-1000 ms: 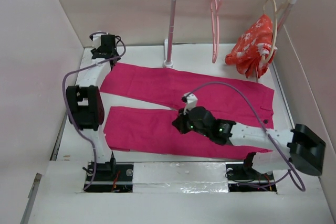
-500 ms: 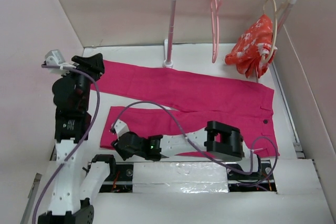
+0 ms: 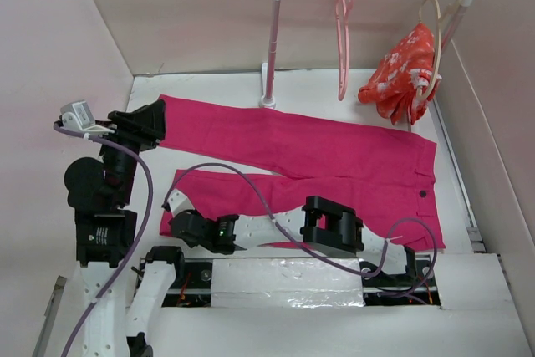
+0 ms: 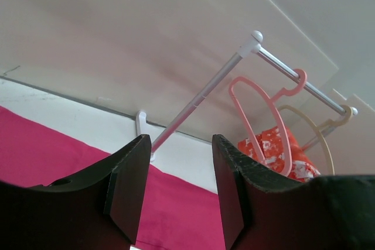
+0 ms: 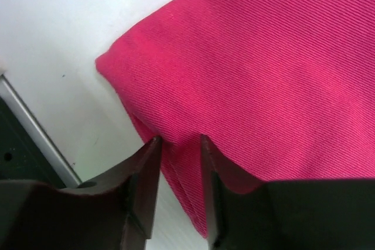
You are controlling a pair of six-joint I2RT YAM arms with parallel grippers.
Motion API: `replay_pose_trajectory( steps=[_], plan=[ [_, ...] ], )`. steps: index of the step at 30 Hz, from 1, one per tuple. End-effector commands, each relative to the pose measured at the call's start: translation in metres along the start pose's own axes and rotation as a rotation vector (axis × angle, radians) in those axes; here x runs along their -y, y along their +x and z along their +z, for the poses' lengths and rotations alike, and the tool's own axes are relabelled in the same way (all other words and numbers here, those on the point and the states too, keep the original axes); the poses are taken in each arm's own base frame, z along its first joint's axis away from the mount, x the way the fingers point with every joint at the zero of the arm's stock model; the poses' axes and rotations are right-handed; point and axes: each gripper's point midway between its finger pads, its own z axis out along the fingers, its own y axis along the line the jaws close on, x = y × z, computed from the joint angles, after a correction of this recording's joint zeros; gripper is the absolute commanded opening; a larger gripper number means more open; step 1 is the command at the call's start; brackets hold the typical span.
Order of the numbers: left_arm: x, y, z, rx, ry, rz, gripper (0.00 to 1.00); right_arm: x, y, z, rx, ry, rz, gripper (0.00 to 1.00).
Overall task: Place the trousers on the hanger
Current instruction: Flatten out the trousers at the center of the board.
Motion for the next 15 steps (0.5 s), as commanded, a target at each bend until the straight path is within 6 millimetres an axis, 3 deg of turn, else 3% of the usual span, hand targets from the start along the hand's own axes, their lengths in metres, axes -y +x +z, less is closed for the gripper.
replay_pose_trajectory(
  steps=[1,2,5,6,9,10,12,13,15],
  plan=[
    [0.008,0.002,-0.002,-0.003,0.060,0.022,0.43,0.014,-0.030,0.003,0.072,0.057,0.081,0.33],
    [0.007,0.004,-0.001,-0.008,0.057,0.023,0.43,0.019,-0.029,0.004,0.073,0.082,0.094,0.20],
    [0.002,0.015,0.001,-0.029,0.056,0.017,0.43,0.025,-0.029,0.003,0.080,0.097,0.140,0.05],
    [0.001,0.017,0.001,-0.030,0.063,0.016,0.43,0.028,-0.029,-0.003,0.082,0.095,0.143,0.02],
    [-0.006,0.030,0.008,-0.064,0.053,0.007,0.43,0.036,-0.053,-0.017,0.152,0.089,0.188,0.00],
    [-0.009,0.038,0.014,-0.096,0.048,0.004,0.44,0.043,-0.073,-0.033,0.194,0.083,0.219,0.00],
    [-0.004,0.047,0.020,-0.140,0.082,-0.016,0.45,0.056,-0.093,-0.054,0.238,0.093,0.257,0.00],
    [-0.004,0.053,0.028,-0.170,0.086,-0.027,0.46,0.071,-0.111,-0.079,0.288,0.097,0.292,0.00],
    [0.000,0.064,0.040,-0.223,0.117,-0.050,0.47,0.097,-0.125,-0.106,0.343,0.128,0.338,0.00]
  ],
)
